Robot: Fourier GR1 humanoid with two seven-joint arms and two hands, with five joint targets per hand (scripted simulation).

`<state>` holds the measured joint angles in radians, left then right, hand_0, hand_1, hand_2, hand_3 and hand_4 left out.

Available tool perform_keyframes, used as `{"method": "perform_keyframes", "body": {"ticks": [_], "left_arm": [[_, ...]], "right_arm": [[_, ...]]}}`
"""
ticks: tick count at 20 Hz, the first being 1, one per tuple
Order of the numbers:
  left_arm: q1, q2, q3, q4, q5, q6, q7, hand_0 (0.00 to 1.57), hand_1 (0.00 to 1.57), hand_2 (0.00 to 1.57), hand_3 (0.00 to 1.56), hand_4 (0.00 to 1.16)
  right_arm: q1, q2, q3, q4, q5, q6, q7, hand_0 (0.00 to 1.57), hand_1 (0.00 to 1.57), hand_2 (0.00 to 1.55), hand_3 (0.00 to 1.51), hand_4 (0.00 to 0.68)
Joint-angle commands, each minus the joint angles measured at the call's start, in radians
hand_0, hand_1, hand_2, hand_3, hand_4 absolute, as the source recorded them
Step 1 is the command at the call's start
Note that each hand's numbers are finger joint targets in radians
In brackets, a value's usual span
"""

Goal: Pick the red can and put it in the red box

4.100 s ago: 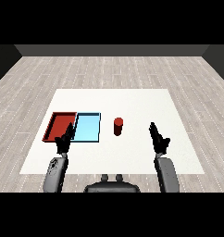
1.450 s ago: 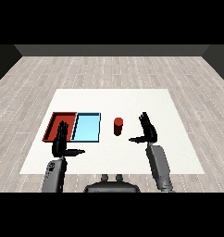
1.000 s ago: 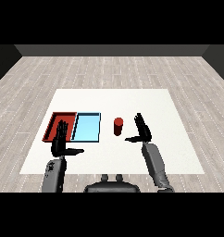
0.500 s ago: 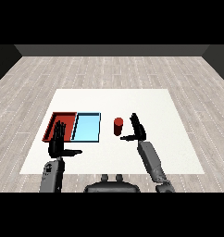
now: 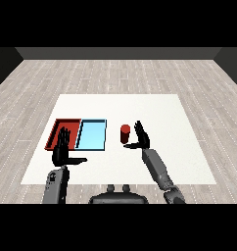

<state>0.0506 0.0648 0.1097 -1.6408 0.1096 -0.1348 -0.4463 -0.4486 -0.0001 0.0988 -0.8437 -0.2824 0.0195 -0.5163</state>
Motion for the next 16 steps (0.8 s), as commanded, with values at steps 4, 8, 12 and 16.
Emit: {"method": "perform_keyframes", "body": {"ticks": [4,8,12,16], "left_arm": [[0.048,-0.018,-0.018,-0.051,-0.015,0.017,0.005,0.00,0.00,0.00,0.00,0.00],[-0.033,0.000,0.006,0.041,-0.007,0.008,-0.013,0.00,0.00,0.00,0.00,0.00],[0.012,-0.025,-0.032,-0.065,-0.016,0.032,0.048,0.00,0.00,0.00,0.00,0.00],[0.043,-0.022,-0.029,-0.026,-0.024,0.010,-0.016,0.00,0.00,0.00,0.00,0.00]], "right_arm": [[-0.075,0.000,-0.006,0.064,-0.047,0.000,0.030,0.00,0.00,0.00,0.00,0.000],[-0.174,0.000,0.077,0.267,-0.159,-0.020,-0.106,0.00,0.00,0.00,0.00,0.000],[-0.197,0.000,0.098,0.300,-0.170,-0.040,-0.110,0.00,0.00,0.00,0.00,0.000],[-0.246,0.000,0.003,0.314,-0.127,-0.010,-0.071,0.00,0.00,0.00,0.00,0.000]]}}
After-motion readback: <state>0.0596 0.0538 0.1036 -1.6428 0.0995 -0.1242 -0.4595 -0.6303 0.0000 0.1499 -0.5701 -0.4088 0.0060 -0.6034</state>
